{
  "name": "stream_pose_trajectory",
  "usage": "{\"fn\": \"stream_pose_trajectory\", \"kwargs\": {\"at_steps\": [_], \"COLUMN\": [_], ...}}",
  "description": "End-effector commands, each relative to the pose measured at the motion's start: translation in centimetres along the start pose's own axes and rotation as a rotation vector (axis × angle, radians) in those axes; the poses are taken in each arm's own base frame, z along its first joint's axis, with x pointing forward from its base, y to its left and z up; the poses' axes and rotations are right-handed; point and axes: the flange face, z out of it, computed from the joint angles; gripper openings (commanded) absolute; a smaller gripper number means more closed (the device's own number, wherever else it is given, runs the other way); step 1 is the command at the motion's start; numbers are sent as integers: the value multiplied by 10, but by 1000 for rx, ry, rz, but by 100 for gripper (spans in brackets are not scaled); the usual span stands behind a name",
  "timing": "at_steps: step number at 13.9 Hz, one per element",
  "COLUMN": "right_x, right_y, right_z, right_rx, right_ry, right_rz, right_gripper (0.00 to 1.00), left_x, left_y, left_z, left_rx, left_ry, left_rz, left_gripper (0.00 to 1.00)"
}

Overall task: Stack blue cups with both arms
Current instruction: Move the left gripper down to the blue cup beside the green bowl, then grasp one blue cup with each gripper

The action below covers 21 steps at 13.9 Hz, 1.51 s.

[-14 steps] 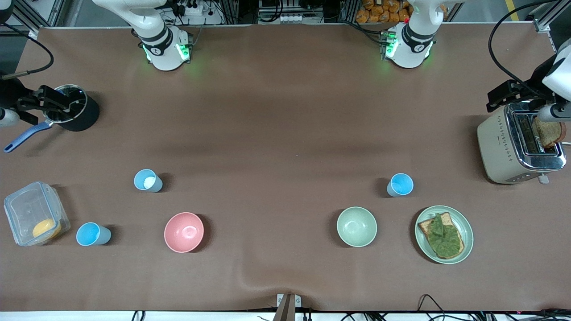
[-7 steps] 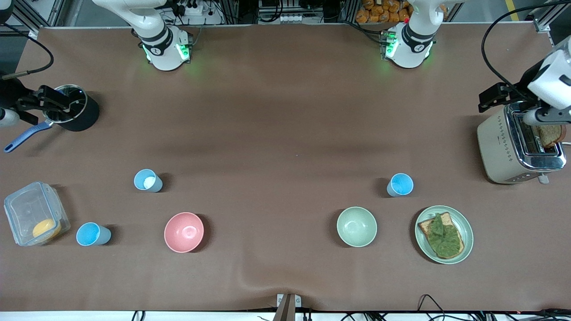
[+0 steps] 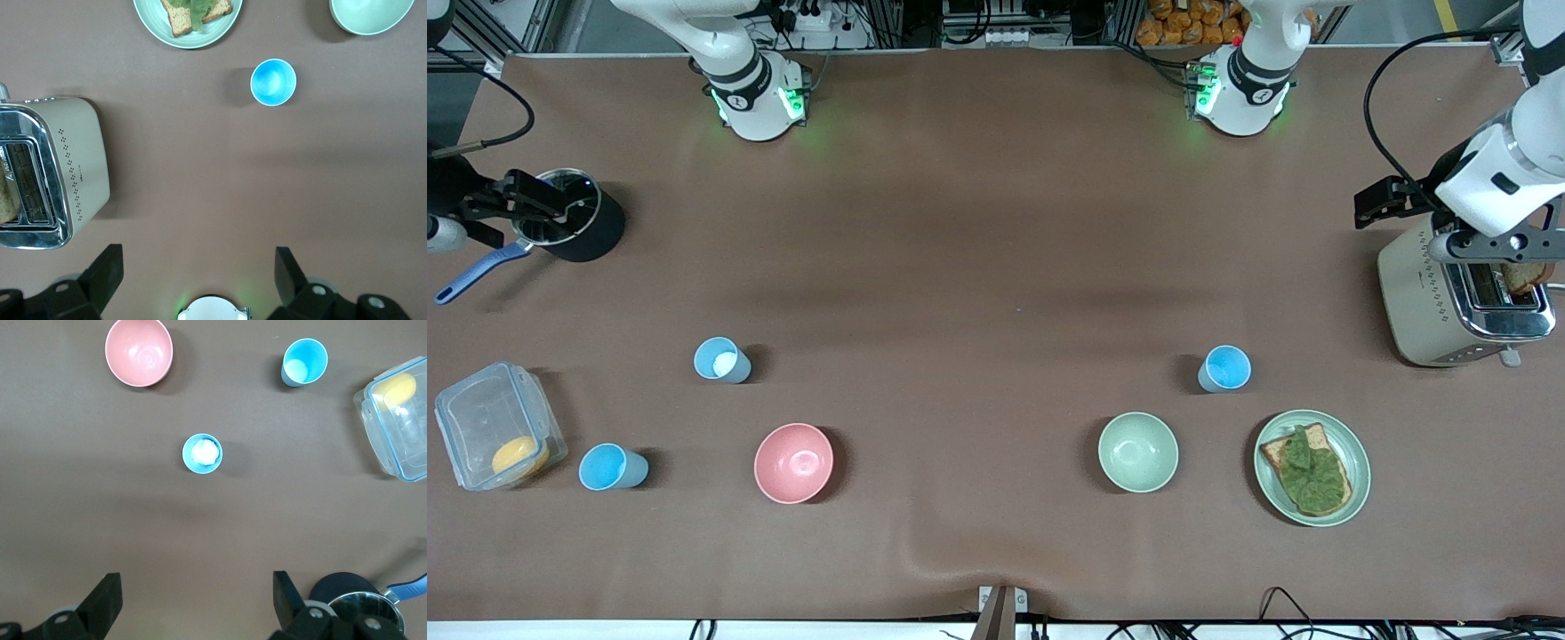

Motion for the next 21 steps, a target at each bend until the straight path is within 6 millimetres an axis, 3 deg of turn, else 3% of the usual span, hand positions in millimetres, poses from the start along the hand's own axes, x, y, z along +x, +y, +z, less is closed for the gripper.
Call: {"fn": "stream_pose_trajectory", "kwargs": {"at_steps": [1,4,8,11,12,15,18,20,21], "right_x": [-1,-1,-1,-2,-2,1,28,49,56], "right_y": [1,1,2,3,3,-2,-21,-50,-50], "right_z": [-3,-3,-3,-2,-3,1,33,73,89], "right_rx": [-3,-3,-3,-1,-1,-2,1,-13,-8], "right_ry": [-6,-6,-7,-15,-13,-20,-36,-104,-125], "right_rz": [10,10,11,13,13,6,-22,-83,-82], "right_gripper": [100,100,100,100,100,100,100,100,100], "left_x": [28,44,72,103,108,111,116,126,131], "left_y": [0,10,13,28,41,49,45,44,45], "left_z": [-4,2,41,89,106,156,197,219,232], "left_rx": [-2,48,43,31,35,32,14,5,-1], "left_ry": [12,13,-17,-12,-17,4,65,69,72], "left_rz": [12,35,40,62,62,8,2,0,-1], "left_gripper": [100,100,100,100,100,100,100,100,100]}}
